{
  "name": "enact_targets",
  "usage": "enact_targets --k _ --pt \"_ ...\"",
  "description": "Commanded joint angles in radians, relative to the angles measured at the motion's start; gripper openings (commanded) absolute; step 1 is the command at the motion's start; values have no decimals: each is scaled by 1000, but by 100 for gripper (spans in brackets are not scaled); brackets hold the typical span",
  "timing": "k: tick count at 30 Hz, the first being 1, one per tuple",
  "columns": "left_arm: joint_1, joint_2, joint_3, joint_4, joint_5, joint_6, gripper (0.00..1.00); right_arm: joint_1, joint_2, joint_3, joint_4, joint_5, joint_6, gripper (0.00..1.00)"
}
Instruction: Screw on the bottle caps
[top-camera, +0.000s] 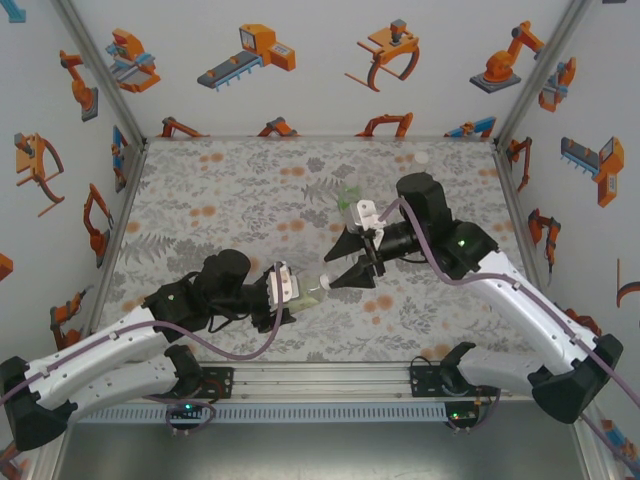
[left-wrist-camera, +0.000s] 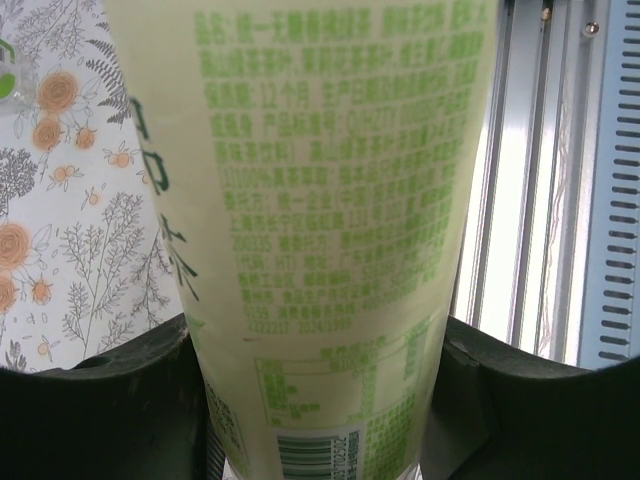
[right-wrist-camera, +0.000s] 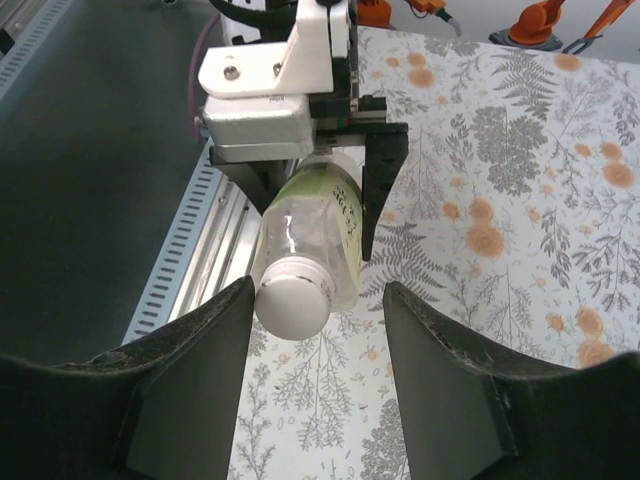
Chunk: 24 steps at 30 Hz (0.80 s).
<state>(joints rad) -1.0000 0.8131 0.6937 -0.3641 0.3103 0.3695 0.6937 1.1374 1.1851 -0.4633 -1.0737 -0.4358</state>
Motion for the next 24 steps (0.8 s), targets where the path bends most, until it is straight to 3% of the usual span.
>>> enact_targets --k 1,4,11,19,24 --pt "-2 -11 33 -3 22 15 0 15 7 3 -16 -16 -50 48" --pt "-2 -12 34 -4 21 15 0 21 6 -1 -18 -4 -50 43" --pt "-2 -18 34 -1 4 12 0 39 10 -8 -30 0 -50 47" --pt "-2 -37 27 10 -23 8 0 45 -1 -21 -25 47 -47 42" --pt "-2 -35 23 12 -35 6 0 47 -21 -44 78 101 69 22"
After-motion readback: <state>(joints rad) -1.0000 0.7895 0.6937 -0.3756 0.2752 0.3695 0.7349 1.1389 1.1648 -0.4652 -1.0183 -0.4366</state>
